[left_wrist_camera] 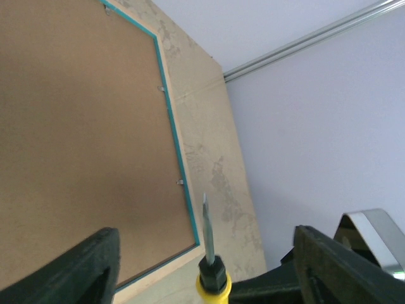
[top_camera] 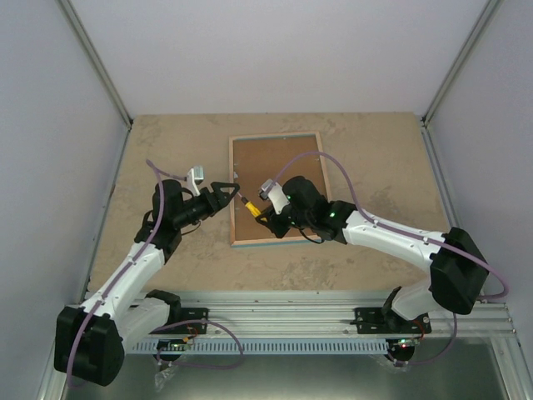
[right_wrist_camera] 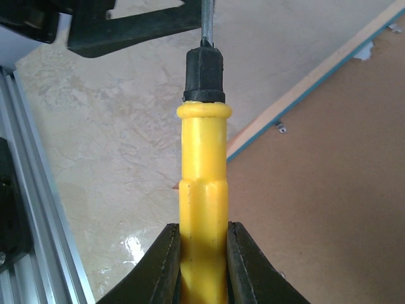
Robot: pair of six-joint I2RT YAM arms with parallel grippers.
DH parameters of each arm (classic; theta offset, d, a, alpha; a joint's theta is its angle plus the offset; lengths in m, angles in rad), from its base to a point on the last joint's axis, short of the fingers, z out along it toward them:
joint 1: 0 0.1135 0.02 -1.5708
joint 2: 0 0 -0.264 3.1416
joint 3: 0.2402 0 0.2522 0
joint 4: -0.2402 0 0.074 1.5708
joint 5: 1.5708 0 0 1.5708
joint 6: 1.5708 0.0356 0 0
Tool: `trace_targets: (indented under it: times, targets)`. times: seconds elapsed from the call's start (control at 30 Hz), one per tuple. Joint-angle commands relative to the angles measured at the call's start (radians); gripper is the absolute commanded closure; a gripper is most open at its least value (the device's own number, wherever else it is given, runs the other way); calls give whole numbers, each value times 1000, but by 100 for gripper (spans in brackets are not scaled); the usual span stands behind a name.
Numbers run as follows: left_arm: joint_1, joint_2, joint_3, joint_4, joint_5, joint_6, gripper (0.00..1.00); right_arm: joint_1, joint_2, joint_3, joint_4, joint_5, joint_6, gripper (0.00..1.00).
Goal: Take the photo out of the frame
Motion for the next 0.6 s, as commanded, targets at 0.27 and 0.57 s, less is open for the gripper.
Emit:
trace_targets:
  times: [0.27,0.57]
  targets:
    - [5,12,-41,165,10,-99,63,36,11,19,75,-37,-35,99]
    - [5,-20,-56,147,-13,-115,100,41,17,1,128,-54,-32,99]
